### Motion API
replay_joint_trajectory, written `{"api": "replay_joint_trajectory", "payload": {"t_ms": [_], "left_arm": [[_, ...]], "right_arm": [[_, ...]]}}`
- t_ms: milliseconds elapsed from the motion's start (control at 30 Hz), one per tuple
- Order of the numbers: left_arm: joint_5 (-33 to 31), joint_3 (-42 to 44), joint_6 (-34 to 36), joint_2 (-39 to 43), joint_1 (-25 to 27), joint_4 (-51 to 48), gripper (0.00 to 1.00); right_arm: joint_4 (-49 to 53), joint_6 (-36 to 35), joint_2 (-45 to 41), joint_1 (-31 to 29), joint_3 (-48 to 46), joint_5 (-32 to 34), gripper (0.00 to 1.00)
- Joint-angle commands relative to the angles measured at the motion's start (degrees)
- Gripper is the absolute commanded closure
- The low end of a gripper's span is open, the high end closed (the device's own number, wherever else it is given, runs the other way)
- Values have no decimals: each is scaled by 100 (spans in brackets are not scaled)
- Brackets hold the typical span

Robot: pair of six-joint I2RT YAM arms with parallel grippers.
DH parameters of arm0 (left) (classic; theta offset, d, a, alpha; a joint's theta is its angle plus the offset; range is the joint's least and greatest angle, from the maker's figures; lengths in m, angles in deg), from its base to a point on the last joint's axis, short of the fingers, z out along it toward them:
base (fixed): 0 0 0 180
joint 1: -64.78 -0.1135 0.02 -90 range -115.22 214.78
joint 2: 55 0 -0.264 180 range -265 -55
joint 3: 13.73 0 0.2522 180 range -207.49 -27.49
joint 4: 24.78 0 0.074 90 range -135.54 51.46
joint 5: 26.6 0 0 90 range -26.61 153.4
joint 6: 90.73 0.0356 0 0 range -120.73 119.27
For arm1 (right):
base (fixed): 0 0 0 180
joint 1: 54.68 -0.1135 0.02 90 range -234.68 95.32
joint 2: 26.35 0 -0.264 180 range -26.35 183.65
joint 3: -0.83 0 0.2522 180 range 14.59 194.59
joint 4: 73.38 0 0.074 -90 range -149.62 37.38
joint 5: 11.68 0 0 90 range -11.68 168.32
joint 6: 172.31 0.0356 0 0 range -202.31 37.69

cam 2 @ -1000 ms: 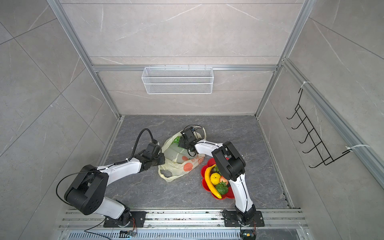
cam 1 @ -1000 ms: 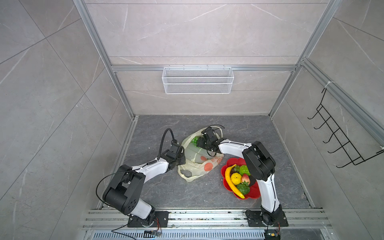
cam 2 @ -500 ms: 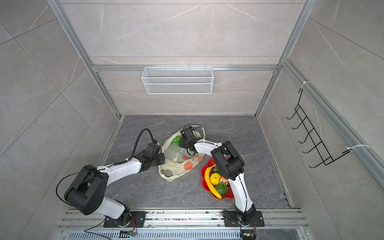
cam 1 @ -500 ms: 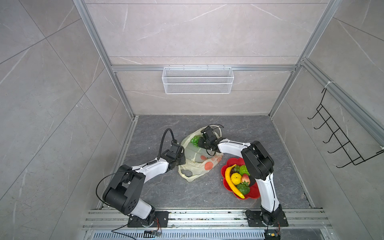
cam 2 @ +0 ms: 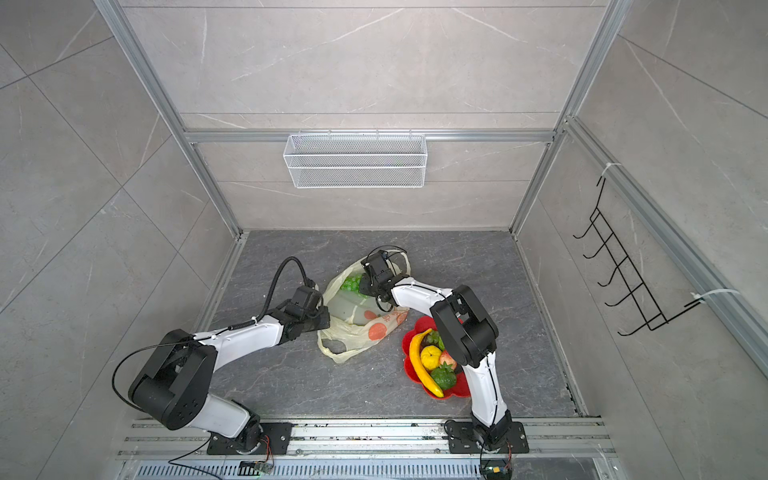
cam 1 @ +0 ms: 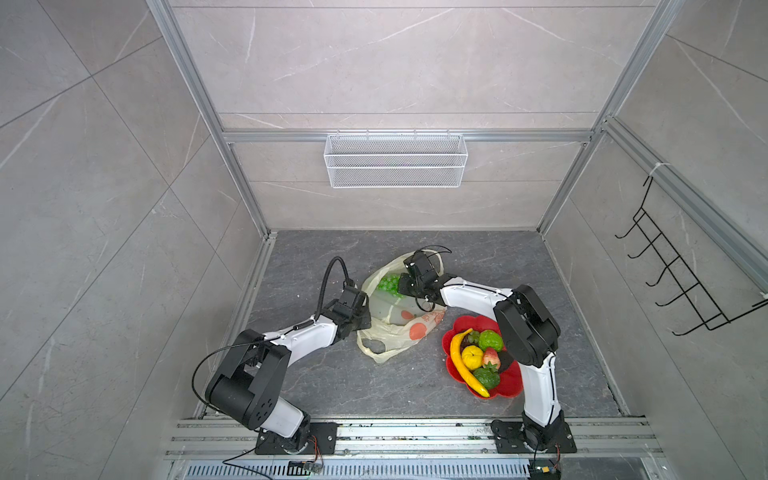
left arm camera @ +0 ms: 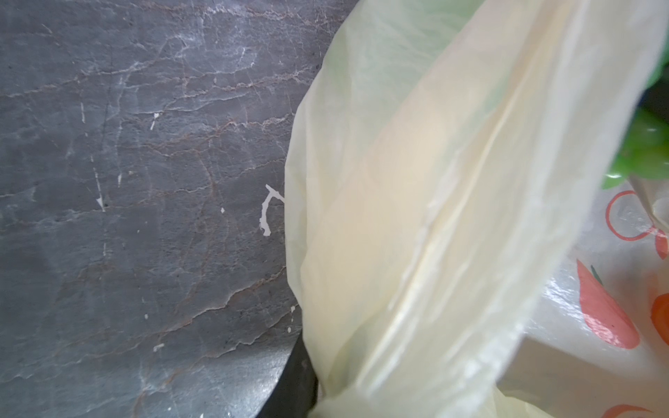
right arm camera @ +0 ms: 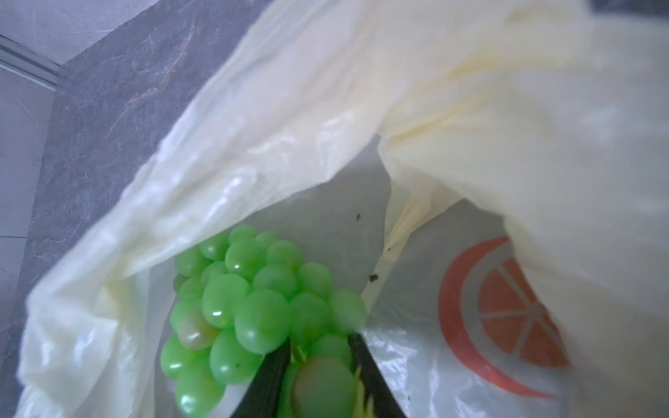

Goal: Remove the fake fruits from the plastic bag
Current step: 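Grasp the green grape bunch inside the bag with the right gripper, then lift the green grapes out of the bag over the red plate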

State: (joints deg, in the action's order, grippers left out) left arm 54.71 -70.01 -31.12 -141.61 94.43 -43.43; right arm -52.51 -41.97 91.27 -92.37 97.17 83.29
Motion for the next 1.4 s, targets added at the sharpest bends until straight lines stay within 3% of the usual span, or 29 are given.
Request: {"api": "replay_joint_trajectory", "payload": {"t_ms": [0, 567, 867, 1067, 1367], "left_arm": [[-10, -191, 113, 39, 23, -8, 81], [-36, -233, 114, -45, 23, -52, 81], [-74, -239, 134, -27, 23, -71, 81], [-46, -230, 124, -6, 23, -70, 81], [-29, -205, 120, 50, 24, -66, 81]], "right_arm": [[299, -260, -457, -110, -83, 282, 73], [1749, -847, -2267, -359, -275, 756, 76], [2636, -784, -3616, -367, -680, 1184, 76], [3587, -616, -4460, -348, -811, 1855, 77], [4401, -615, -5057, 12, -1105, 2248, 79]]}}
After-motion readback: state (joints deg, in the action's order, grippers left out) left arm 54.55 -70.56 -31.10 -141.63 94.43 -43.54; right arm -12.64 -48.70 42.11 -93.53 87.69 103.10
